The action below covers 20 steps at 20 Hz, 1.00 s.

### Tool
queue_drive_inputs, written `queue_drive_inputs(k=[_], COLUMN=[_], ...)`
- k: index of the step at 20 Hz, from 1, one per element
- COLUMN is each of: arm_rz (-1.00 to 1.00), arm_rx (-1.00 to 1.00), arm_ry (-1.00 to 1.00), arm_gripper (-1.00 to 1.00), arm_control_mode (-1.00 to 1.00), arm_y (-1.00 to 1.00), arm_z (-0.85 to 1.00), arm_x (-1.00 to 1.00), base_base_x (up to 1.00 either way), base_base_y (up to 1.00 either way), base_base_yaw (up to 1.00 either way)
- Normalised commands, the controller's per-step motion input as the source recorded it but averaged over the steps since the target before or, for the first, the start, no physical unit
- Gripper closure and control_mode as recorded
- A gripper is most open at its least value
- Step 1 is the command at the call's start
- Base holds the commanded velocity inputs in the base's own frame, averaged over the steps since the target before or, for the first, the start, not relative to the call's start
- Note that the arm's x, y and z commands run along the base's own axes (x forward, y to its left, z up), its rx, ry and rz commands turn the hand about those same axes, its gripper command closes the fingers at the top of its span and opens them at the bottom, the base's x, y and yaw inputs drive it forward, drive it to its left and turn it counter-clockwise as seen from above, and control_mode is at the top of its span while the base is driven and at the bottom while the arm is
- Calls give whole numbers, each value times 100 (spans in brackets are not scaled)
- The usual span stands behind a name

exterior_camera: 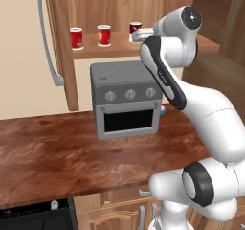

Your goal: Stack two cans on top of the other two cans in the cabinet.

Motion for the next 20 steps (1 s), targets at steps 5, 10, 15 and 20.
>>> queue_drive_inputs(k=[5,10,15,20], arm_rz=[5,7,8,6], arm_rx=[0,0,0,0], arm_ry=[7,3,-4,-4], arm_gripper=[-100,-100,-100,-100], arm_control_mode=[-100,-100,-100,-100], arm_y=[2,2,1,0], arm_z=[0,-2,-11,-7], arm_x=[31,30,23,25], base_base_x=[0,0,0,0], base_base_y=[0,0,0,0], base_base_yaw=[0,0,0,0])
